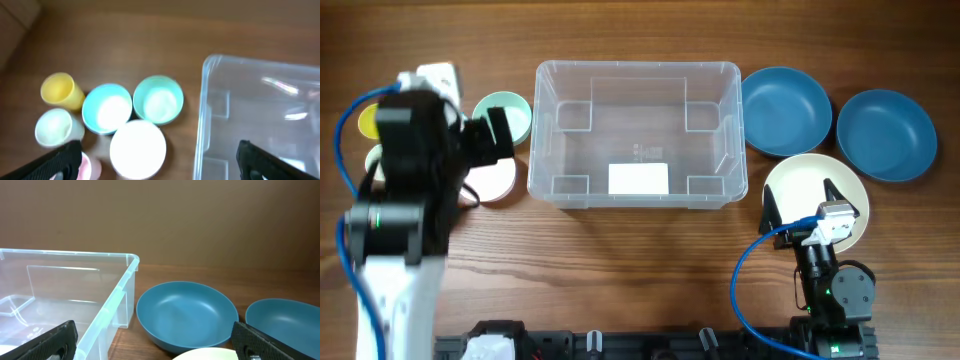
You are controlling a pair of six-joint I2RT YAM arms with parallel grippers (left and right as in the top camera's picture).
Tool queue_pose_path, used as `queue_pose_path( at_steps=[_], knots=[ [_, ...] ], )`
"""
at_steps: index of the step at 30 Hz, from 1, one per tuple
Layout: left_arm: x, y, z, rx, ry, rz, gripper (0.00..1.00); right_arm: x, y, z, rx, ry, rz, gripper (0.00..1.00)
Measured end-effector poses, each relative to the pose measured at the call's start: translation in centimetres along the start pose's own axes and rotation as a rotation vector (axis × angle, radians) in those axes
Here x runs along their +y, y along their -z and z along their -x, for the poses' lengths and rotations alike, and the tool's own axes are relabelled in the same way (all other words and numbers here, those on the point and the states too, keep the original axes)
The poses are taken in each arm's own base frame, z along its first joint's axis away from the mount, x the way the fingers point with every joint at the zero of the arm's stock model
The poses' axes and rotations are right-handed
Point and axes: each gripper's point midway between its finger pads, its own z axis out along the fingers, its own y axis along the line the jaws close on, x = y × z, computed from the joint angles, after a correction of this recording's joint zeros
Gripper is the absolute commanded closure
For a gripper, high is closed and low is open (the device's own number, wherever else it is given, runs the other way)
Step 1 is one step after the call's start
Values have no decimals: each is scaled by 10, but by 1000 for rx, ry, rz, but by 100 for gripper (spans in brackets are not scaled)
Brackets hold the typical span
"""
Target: Pack container
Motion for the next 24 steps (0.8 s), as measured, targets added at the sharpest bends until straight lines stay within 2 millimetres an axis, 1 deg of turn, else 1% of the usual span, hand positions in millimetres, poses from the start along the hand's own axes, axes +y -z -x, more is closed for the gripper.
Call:
queue_pose_path(
  at_steps=[3, 5, 8, 13, 17, 21, 24],
  knots=[
    [-2, -19, -13, 104, -19, 9, 0, 0, 0, 0, 0, 0, 0, 0],
    [-4, -31, -30, 192, -34, 10, 0, 0, 0, 0, 0, 0, 0, 0],
    [-7, -41, -38, 240, -43, 1, 0, 0, 0, 0, 0, 0, 0, 0],
    [-23, -40, -42, 261, -33, -89, 0, 0, 0, 0, 0, 0, 0, 0],
    [-31, -38, -45, 271, -27, -138, 0, 0, 0, 0, 0, 0, 0, 0],
    [-27, -36, -45, 275, 47, -117, 0, 0, 0, 0, 0, 0, 0, 0],
    [-15, -37, -44, 276, 156, -75, 0, 0, 0, 0, 0, 0, 0, 0]
  ],
)
